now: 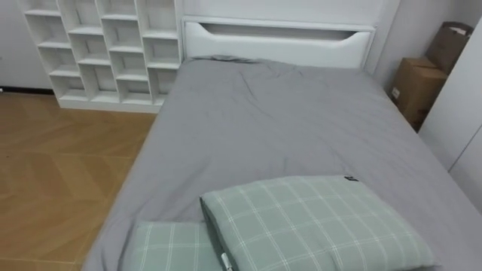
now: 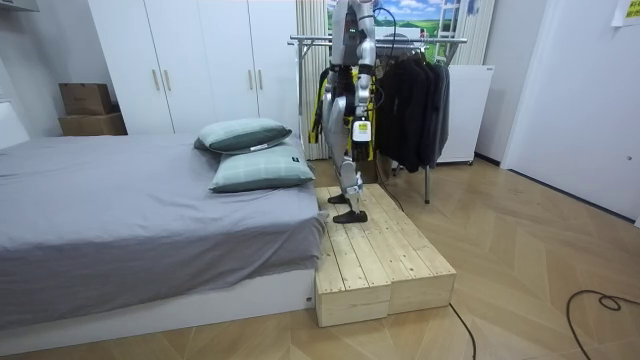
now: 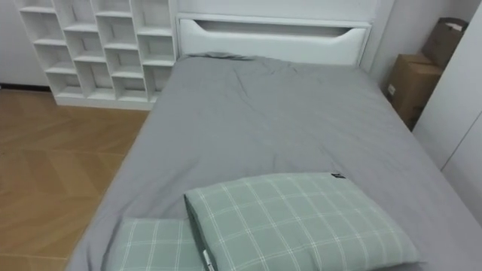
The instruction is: Hang clothes
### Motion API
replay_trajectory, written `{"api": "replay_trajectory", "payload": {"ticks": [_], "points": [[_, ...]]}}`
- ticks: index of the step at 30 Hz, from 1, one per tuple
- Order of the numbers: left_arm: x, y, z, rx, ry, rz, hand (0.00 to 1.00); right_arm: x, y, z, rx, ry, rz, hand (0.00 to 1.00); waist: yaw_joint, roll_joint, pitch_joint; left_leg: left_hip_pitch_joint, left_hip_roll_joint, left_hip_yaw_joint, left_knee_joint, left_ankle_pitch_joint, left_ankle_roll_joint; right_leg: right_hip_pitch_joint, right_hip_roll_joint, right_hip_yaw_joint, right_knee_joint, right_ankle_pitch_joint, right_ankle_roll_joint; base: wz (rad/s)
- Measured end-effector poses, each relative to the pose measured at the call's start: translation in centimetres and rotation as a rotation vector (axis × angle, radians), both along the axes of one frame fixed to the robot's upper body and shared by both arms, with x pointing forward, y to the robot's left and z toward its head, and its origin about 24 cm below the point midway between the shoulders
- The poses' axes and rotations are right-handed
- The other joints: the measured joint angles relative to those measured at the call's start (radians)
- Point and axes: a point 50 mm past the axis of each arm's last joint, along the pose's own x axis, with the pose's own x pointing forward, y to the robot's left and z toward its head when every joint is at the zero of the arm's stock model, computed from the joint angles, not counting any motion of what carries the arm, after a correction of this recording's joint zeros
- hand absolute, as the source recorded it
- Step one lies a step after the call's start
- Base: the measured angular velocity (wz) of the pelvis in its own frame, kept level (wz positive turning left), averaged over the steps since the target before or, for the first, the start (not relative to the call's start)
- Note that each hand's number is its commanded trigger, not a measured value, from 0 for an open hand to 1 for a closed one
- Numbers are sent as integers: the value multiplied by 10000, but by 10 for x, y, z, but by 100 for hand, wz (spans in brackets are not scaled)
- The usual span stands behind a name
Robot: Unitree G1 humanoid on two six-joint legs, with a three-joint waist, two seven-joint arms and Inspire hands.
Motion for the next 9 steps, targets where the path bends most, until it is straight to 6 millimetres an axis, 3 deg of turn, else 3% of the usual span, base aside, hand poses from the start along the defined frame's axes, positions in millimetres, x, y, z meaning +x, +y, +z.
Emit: {"api": "replay_trajectory", "payload": {"ticks": [9], "points": [[6, -1, 0, -165, -43, -246, 0, -1, 0, 0, 69, 58, -2, 0, -15, 9, 1, 3, 0, 9, 9, 1, -2, -1, 1, 25, 0, 0, -1, 0]]}}
